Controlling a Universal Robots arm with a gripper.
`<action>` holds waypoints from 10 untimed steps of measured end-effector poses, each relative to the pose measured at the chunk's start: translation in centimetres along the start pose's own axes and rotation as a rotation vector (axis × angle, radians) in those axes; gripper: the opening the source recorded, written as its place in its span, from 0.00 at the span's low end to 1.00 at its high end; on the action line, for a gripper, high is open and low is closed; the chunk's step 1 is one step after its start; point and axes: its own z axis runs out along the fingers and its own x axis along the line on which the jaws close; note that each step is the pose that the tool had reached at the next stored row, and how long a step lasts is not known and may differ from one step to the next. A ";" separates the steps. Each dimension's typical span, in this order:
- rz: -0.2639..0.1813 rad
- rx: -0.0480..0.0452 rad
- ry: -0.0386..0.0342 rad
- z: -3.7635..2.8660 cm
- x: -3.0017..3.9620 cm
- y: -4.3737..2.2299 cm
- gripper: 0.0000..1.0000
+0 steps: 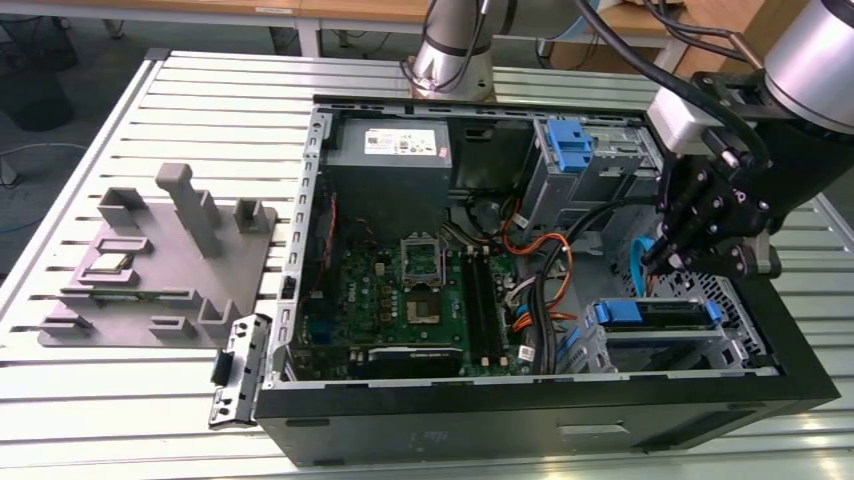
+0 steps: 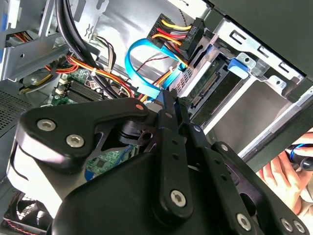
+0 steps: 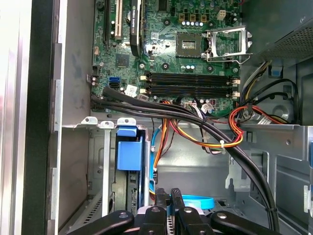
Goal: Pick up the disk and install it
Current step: 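Insert the first disk wire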
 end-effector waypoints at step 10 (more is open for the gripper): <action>0.000 0.0001 0.0001 -0.04 1.23 0.01 0.16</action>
